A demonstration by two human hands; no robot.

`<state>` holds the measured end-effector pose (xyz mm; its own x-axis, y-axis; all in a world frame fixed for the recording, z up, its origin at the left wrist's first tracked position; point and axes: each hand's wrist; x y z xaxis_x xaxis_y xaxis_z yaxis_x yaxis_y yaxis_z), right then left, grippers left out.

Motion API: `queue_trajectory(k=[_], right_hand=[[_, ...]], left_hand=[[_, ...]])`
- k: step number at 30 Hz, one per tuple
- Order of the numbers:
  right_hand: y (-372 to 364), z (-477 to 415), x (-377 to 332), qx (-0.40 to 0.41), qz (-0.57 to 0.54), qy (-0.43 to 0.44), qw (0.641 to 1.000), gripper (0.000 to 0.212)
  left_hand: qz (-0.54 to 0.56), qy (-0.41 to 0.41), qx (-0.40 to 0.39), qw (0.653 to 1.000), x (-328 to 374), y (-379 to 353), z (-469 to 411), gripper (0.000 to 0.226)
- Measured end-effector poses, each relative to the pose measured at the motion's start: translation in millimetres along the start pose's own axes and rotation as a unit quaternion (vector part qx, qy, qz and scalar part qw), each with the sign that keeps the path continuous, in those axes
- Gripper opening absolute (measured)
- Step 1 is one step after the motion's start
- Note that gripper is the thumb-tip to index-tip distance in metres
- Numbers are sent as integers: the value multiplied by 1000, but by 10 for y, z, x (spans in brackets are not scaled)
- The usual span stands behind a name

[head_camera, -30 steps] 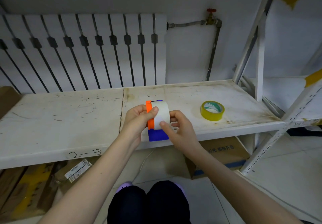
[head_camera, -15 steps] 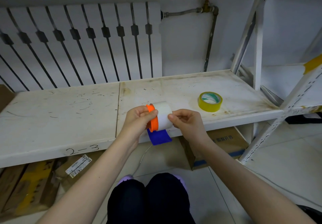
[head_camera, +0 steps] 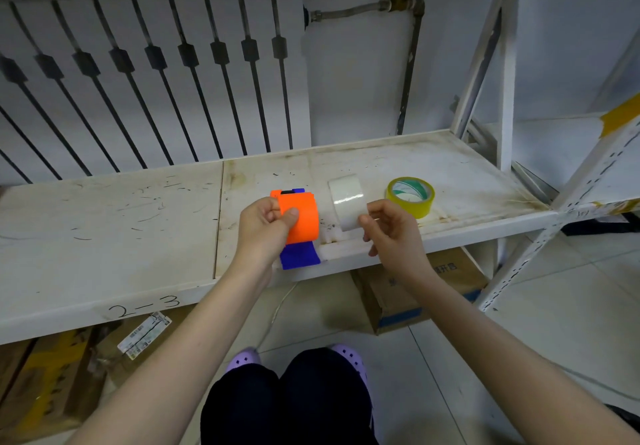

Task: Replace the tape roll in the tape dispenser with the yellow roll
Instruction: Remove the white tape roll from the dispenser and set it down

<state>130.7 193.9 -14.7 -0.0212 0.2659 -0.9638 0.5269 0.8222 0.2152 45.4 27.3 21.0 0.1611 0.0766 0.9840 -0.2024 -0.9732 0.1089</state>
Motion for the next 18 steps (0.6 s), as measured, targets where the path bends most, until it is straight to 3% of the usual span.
queue_trajectory(k=[5,7,9,12,15,18], right_hand=[[308,-175,69,34,-104,-88,990,8],[446,-298,113,66,-69,-100,990,36],[598,-430,165,104,10,-88,991,50],[841,-633,294,143,159,-70,974,40],[1060,-840,409,190,315,-72,927,28],[1181,-1031,500,196,441,-86,872,30]], left_hand=[[5,10,-9,1000,-58,-82,-25,8],[16,12,-15,1000,-63,-132,-35,5],[16,12,-21,1000,-67,-180,-47,7],[11,8,-31,999,-79,-219,-70,8],[8,8,-27,1000,-113,-239,-119,7],[5,9,-19,1000,-137,-270,-178,6]])
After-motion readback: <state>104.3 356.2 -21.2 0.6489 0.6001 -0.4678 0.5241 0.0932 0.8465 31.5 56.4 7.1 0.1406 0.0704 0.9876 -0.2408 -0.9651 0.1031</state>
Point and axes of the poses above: each hand's wrist, its own z-axis away from the middle knuckle, its own y-axis out of the back of the hand, x = y × z, and after that the axes turned 10 degrees about -y, right-handed
